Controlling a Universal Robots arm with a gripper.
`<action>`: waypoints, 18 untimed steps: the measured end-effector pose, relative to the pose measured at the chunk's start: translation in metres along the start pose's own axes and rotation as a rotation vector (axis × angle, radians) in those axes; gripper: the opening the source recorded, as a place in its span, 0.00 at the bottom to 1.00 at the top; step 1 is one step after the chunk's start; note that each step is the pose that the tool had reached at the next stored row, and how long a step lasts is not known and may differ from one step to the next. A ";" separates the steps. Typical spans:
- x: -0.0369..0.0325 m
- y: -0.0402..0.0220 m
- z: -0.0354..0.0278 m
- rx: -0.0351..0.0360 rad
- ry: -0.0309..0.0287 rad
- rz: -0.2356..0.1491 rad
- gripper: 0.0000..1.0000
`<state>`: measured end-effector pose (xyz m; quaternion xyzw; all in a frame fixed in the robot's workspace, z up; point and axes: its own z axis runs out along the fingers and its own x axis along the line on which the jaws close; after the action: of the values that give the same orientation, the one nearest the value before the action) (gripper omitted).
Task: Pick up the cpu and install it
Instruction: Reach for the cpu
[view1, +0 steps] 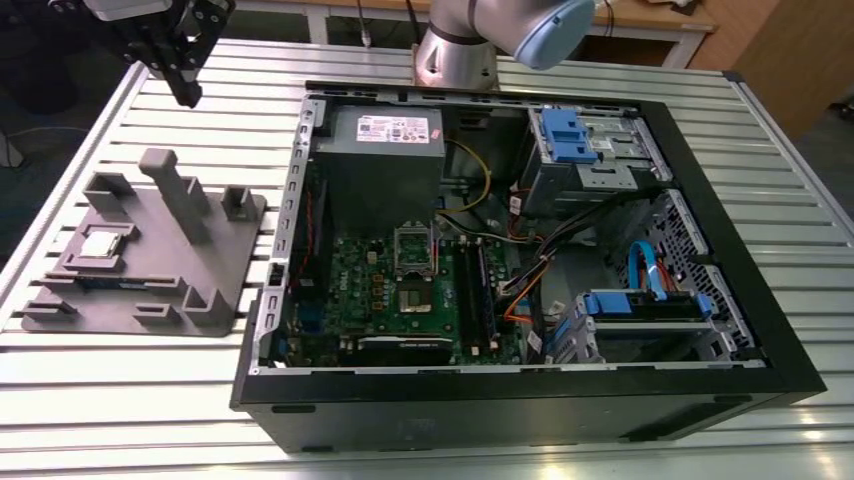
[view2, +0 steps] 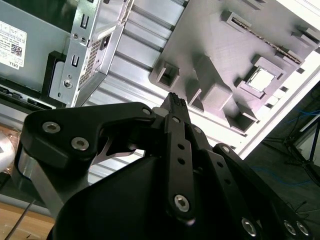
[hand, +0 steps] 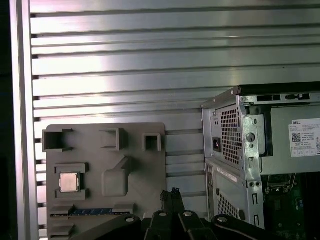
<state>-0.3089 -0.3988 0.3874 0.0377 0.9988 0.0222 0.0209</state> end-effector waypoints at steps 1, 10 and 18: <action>0.0000 0.0000 0.0000 0.0000 0.0000 0.000 0.10; 0.0080 -0.0006 0.0006 0.0000 0.0000 0.000 0.10; 0.0280 -0.0022 0.0012 0.0000 -0.0009 0.000 0.10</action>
<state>-0.3370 -0.3988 0.3850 0.0377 0.9988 0.0222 0.0213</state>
